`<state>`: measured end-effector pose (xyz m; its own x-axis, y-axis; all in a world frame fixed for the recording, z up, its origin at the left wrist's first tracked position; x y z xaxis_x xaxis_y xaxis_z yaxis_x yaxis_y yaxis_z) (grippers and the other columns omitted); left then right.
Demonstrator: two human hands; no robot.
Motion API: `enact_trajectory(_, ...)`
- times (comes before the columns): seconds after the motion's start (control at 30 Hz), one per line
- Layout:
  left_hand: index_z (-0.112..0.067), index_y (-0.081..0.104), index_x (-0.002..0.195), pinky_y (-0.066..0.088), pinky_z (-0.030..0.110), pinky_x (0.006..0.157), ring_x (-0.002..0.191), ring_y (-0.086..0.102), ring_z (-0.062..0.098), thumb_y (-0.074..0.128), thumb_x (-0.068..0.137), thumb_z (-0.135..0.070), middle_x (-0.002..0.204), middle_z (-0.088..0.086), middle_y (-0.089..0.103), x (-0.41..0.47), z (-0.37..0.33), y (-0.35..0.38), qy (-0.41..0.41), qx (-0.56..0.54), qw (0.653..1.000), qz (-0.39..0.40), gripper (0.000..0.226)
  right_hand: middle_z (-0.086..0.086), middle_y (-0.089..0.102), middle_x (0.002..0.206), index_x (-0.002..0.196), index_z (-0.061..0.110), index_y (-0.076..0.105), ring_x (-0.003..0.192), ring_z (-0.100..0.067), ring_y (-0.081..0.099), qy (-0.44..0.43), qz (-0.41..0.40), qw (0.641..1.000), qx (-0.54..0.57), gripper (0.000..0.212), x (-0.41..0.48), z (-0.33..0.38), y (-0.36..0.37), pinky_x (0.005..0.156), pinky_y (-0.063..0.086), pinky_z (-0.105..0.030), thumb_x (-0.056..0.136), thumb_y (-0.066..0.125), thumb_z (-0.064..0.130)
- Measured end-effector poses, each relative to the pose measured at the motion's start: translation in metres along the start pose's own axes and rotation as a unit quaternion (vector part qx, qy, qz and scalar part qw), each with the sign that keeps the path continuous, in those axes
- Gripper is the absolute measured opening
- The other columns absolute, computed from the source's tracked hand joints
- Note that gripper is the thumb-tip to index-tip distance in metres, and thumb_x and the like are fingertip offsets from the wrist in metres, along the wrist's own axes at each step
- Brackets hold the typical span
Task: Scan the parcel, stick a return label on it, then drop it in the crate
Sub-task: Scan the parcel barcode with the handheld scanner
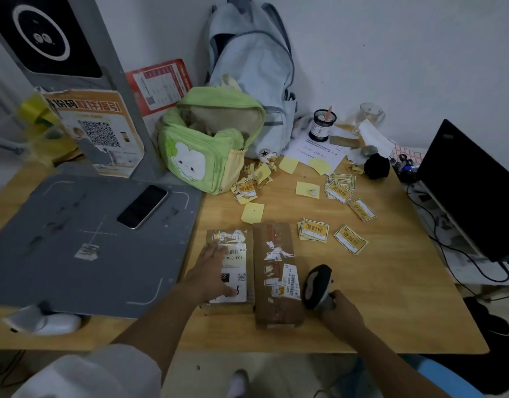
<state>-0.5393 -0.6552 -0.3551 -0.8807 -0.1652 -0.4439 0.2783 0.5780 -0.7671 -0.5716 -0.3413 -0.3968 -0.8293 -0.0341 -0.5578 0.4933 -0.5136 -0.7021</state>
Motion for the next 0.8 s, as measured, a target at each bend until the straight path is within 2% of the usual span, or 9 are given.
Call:
enact_trajectory(0.07,-0.02,0.006,0.153,0.013,0.046,0.121,0.15,-0.011,0.019,0.083,0.066,-0.037,0.163,-0.005,-0.012,0.0,0.001,0.001,0.004,-0.002,1.0,0.0,0.118,-0.003,0.059,0.085,0.101,0.018,0.051,0.073,-0.019,0.054,-0.007,-0.016,1.0,0.021,0.016,-0.002,0.0,-0.008,0.056,0.042,-0.028,0.085,0.053,0.017)
enact_trajectory(0.17,-0.02,0.007,0.153,0.011,0.046,0.122,0.15,-0.012,0.018,0.083,0.066,-0.036,0.163,-0.005,-0.012,0.001,0.003,0.002,0.005,-0.009,1.0,0.001,0.117,-0.003,0.053,0.064,0.071,0.016,0.049,0.06,-0.017,0.049,-0.008,-0.053,0.998,0.043,0.017,-0.004,0.0,-0.03,0.056,0.04,-0.028,0.077,0.058,0.003)
enact_trajectory(0.23,-0.02,0.007,0.153,0.012,0.047,0.122,0.15,-0.012,0.018,0.083,0.065,-0.036,0.163,-0.004,-0.012,0.002,0.003,0.002,0.005,-0.009,1.0,0.001,0.117,-0.002,0.047,0.056,0.062,0.012,0.046,0.052,-0.015,0.043,-0.02,-0.053,0.997,0.043,0.023,-0.004,0.004,-0.042,0.052,0.036,-0.026,0.075,0.061,0.0)
enact_trajectory(0.3,-0.02,0.007,0.153,0.012,0.048,0.121,0.149,-0.013,0.019,0.083,0.065,-0.037,0.163,-0.004,-0.013,0.002,0.003,0.003,0.004,-0.007,1.0,0.003,0.118,-0.003,0.048,0.056,0.065,0.005,0.051,0.051,-0.015,0.043,-0.043,-0.036,0.998,0.015,0.015,-0.004,0.011,-0.05,0.051,0.034,-0.025,0.074,0.063,0.001)
enact_trajectory(0.37,-0.02,0.007,0.153,0.012,0.048,0.121,0.149,-0.014,0.019,0.083,0.065,-0.036,0.163,-0.004,-0.013,0.001,0.003,0.004,0.004,-0.011,1.0,0.004,0.117,-0.01,0.057,0.064,0.077,-0.005,0.059,0.058,-0.021,0.052,-0.071,-0.013,0.997,-0.025,0.009,-0.006,0.019,-0.054,0.055,0.038,-0.025,0.074,0.063,0.003)
enact_trajectory(0.47,-0.02,0.006,0.153,0.012,0.047,0.121,0.149,-0.015,0.019,0.083,0.067,-0.034,0.163,-0.004,-0.014,0.001,0.002,0.003,0.004,-0.014,1.0,0.007,0.116,-0.024,0.068,0.09,0.097,-0.008,0.062,0.08,-0.033,0.064,-0.1,0.039,0.989,-0.101,0.024,-0.012,0.032,-0.053,0.062,0.044,-0.026,0.077,0.063,0.004)
enact_trajectory(0.6,-0.02,0.006,0.153,0.012,0.047,0.121,0.149,-0.016,0.019,0.083,0.068,-0.034,0.162,-0.004,-0.015,0.0,0.0,0.003,0.005,-0.011,1.0,0.009,0.115,-0.003,0.062,0.087,0.099,0.01,0.059,0.085,-0.02,0.062,-0.119,0.098,0.975,-0.157,0.023,-0.019,0.03,-0.041,0.076,0.053,-0.025,0.077,0.062,0.006)
enact_trajectory(0.7,-0.021,0.006,0.153,0.012,0.047,0.121,0.149,-0.017,0.019,0.082,0.068,-0.034,0.162,-0.005,-0.016,-0.001,0.001,0.004,0.004,-0.016,1.0,0.012,0.115,0.001,0.059,0.079,0.088,0.013,0.055,0.08,-0.021,0.064,-0.105,0.124,0.973,-0.164,0.017,-0.018,0.015,-0.029,0.062,0.046,-0.015,0.074,0.06,0.005)
enact_trajectory(0.8,-0.022,0.006,0.153,0.013,0.048,0.12,0.149,-0.017,0.019,0.082,0.068,-0.035,0.162,-0.005,-0.016,0.0,0.003,0.005,0.005,-0.019,1.0,0.013,0.115,0.008,0.054,0.068,0.077,0.015,0.052,0.06,-0.004,0.051,-0.076,0.137,0.975,-0.158,0.015,-0.02,0.009,-0.023,0.048,0.039,-0.008,0.076,0.059,0.002)
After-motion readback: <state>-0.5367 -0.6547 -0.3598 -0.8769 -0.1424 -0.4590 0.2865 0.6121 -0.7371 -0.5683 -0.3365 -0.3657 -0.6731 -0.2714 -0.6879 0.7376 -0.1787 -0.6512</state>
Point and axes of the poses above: each hand's wrist, its own x-axis towards the middle knuckle, its own y-axis out of the palm, z = x × y, the point moved 8 cm from there along x, towards the middle knuckle
